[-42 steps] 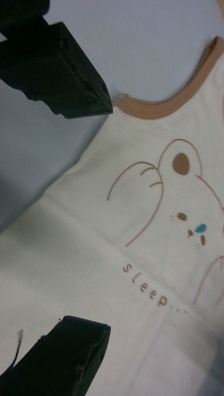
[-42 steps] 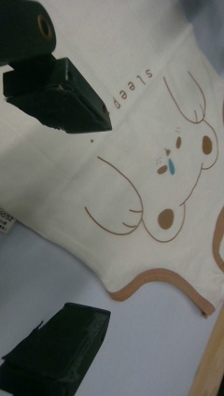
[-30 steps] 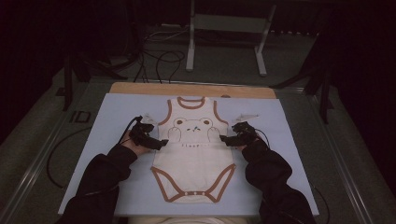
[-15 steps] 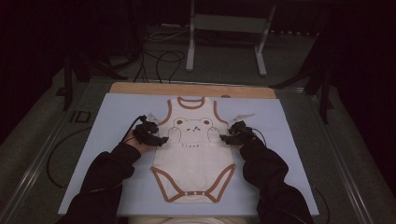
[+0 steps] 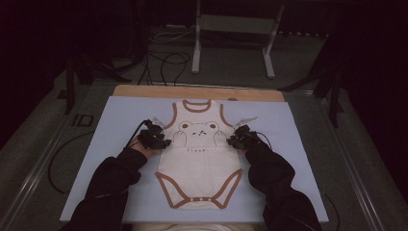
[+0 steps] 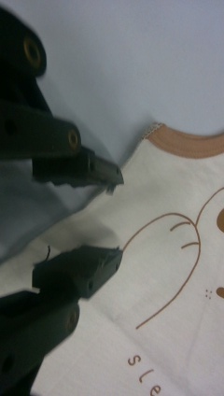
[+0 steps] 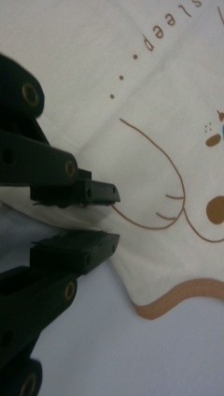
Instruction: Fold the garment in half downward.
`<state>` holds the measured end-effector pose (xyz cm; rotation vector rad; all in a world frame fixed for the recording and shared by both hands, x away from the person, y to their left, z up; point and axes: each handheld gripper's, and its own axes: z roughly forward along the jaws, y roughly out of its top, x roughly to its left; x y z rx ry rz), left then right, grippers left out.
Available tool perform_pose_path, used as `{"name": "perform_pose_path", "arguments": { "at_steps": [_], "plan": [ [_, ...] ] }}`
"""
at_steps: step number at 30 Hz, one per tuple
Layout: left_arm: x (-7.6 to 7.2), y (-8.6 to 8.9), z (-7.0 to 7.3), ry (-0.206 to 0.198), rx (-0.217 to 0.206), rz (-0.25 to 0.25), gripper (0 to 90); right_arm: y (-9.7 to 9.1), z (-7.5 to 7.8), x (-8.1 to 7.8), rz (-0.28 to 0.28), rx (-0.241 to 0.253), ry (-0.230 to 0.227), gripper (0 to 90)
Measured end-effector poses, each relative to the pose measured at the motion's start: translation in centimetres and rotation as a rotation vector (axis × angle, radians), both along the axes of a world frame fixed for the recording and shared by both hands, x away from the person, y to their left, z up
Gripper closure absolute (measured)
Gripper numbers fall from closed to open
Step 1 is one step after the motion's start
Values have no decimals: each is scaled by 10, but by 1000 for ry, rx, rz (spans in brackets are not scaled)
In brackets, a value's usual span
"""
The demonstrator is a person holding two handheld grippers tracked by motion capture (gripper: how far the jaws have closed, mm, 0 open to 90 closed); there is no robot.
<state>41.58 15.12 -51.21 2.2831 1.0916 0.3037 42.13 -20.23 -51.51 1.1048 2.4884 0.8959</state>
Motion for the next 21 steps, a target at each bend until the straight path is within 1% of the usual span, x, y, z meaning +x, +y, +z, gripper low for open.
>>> {"name": "perform_pose_path", "arguments": {
  "at_steps": [2,3,6,8,10,11,12,14,16,20,21],
  "plan": [
    [0,-1,0,2,3,0,656,1,0,0,7,0,1,782],
    [0,-3,1,7,0,-1,656,1,0,0,10,-2,2,797],
    [0,-5,1,19,0,-6,738,4,1,-1,26,-13,6,873],
    [1,-6,1,29,-12,1,786,6,1,-1,23,-20,9,885],
    [2,-7,2,39,-20,-10,864,6,2,-1,19,-22,10,892],
    [1,-8,2,38,-18,-7,879,6,2,-1,18,-21,10,894],
    [1,-8,2,34,-15,-12,883,6,2,-1,17,-20,12,896],
    [1,-7,2,38,-22,-15,891,6,2,0,18,-18,17,900],
    [1,-5,3,39,-27,-21,893,7,3,-1,24,-29,9,900],
    [1,1,6,36,-62,-11,896,4,6,-2,18,-8,0,900],
    [1,1,7,33,-64,-17,896,3,8,-2,16,-2,-3,900]
  ]
}}
